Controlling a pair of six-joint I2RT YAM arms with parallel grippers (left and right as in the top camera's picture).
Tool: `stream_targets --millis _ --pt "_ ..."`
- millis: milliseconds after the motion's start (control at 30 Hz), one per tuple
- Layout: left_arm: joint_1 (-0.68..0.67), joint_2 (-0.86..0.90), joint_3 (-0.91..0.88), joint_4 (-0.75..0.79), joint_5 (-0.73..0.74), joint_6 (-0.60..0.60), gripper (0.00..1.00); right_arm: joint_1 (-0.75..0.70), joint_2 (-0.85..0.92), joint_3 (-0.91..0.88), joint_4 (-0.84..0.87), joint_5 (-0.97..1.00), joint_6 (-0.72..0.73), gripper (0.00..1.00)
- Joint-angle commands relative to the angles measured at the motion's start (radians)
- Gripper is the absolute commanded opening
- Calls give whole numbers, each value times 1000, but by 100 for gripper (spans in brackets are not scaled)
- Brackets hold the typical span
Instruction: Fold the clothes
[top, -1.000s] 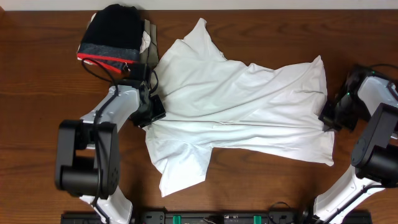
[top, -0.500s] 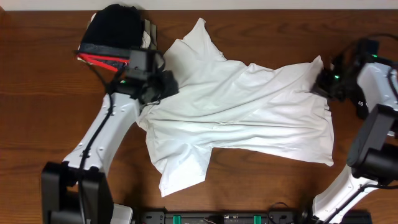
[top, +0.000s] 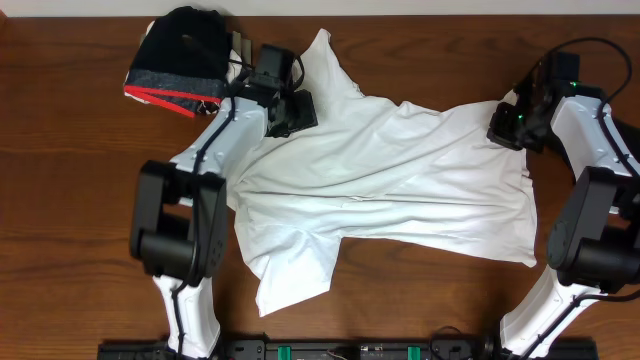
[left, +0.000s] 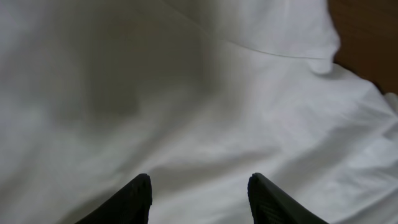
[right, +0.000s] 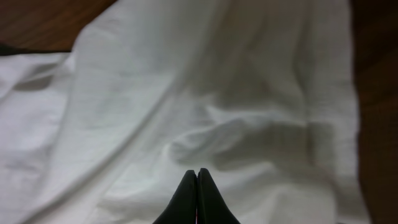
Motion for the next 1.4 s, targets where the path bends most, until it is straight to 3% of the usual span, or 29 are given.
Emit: stream_targets --millis 0,133,633,1300,1367 --pt "3 28 42 16 -22 26 52 -17 -5 13 -5 49 -5 2" --pt "4 45 41 23 -98 37 52 -16 6 11 -6 46 -4 2" --pt "18 134 41 54 -119 53 52 -9 86 11 -28 127 -4 1" --pt "135 157 41 31 -128 69 52 -90 105 -3 -59 180 -4 1" --pt "143 157 41 17 -156 75 48 -105 121 -3 -56 177 -12 1"
